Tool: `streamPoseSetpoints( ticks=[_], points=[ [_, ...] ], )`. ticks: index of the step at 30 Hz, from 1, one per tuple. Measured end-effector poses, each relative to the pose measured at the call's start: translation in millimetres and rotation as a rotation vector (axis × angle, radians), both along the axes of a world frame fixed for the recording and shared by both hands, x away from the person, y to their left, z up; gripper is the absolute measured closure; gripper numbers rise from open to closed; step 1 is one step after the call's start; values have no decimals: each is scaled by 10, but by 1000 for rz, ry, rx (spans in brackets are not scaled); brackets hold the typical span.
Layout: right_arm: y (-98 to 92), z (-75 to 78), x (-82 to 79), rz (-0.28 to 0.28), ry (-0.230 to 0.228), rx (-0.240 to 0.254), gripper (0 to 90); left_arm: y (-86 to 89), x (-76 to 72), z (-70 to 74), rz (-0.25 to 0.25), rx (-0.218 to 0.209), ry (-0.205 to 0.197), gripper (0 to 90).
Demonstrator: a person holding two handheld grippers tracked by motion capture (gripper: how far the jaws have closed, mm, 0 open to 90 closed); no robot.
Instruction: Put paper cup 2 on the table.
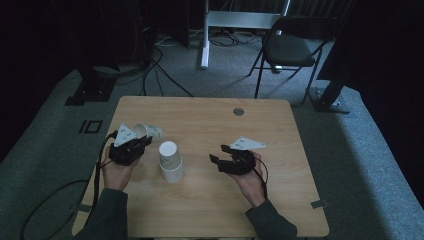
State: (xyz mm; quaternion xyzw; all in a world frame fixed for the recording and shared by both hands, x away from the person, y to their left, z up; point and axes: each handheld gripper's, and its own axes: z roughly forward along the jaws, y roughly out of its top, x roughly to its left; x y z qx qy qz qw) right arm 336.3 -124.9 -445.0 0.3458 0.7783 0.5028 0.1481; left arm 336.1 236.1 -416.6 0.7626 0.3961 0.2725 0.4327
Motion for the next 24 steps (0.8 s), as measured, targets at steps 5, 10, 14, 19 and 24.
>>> streamPoseSetpoints(
  ticks=[5,10,14,19,24],
  points=[
    [-11,-3,0,1,1,1,389,-32,22,-14,-8,15,14,866],
    [-18,-6,0,1,2,2,389,-60,38,-18,-13,30,25,866],
    [-19,-11,-1,2,3,2,389,-70,50,-18,-24,34,33,866],
    [-19,-20,1,3,5,-2,389,-73,58,-16,-32,40,43,865],
    [-19,-24,2,3,5,-1,389,-75,69,-18,-36,48,57,865]
  ],
)
